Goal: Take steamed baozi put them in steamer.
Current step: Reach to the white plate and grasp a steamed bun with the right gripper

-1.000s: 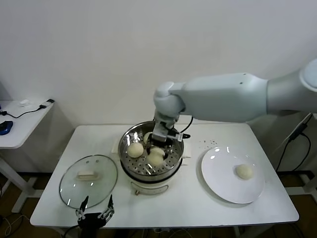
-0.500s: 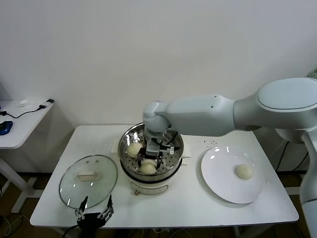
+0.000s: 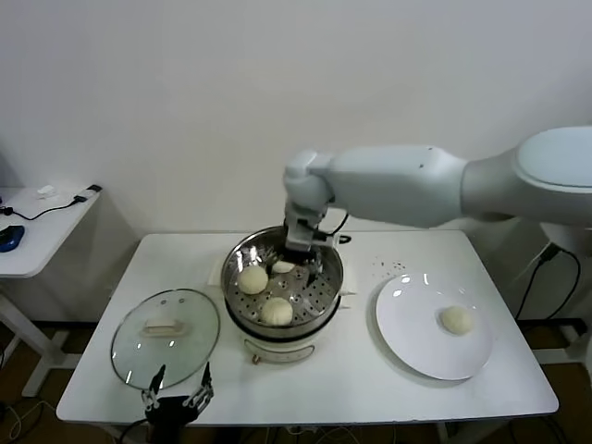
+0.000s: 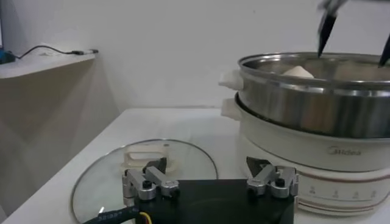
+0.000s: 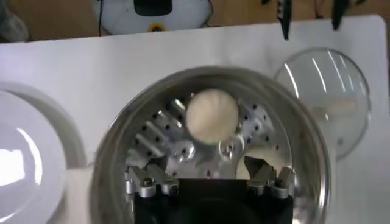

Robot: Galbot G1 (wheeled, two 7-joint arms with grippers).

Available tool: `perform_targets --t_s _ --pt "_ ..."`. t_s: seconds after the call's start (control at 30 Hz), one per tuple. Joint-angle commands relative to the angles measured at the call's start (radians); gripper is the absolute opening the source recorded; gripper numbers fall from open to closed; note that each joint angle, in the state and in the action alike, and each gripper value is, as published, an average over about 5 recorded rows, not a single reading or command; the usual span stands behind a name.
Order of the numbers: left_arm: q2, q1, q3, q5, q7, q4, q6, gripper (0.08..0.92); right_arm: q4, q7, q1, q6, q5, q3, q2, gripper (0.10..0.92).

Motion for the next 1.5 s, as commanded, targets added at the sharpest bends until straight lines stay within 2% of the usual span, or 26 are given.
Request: perform_targets --t_s 0.03,0.13,0.23,0.53,1.03,1.5 --pt "-0.001 -0.002 -0.002 0.000 0.000 0.001 0.000 0.823 -0.008 -0.036 0.229 -0.399 0.282 -0.228 -0.379 0.823" --pt "-0.001 -0.008 -0.006 -0.005 0.001 0.000 0.000 0.823 0.049 0.007 0.217 -0.532 0.266 -0.299 -0.495 0.823" --pt "-0.002 -0.013 -0.009 -0.010 0.002 0.003 0.002 0.823 0.083 0.046 0.150 -0.598 0.241 -0.331 -0.592 0.823" --pt "-0.002 -0.014 -0.014 -0.013 0.007 0.005 0.005 0.823 0.028 0.127 -0.205 -0.623 0.064 -0.152 -0.717 0.823" --pt "-0.006 -0.009 -0.017 -0.006 0.010 0.013 0.009 0.823 -0.140 0.137 -0.525 -0.614 -0.055 0.139 -0.642 0.823" --pt "-0.008 -0.004 -0.020 -0.007 0.008 0.016 0.008 0.823 -0.212 0.150 -0.599 -0.611 -0.114 0.229 -0.596 0.823"
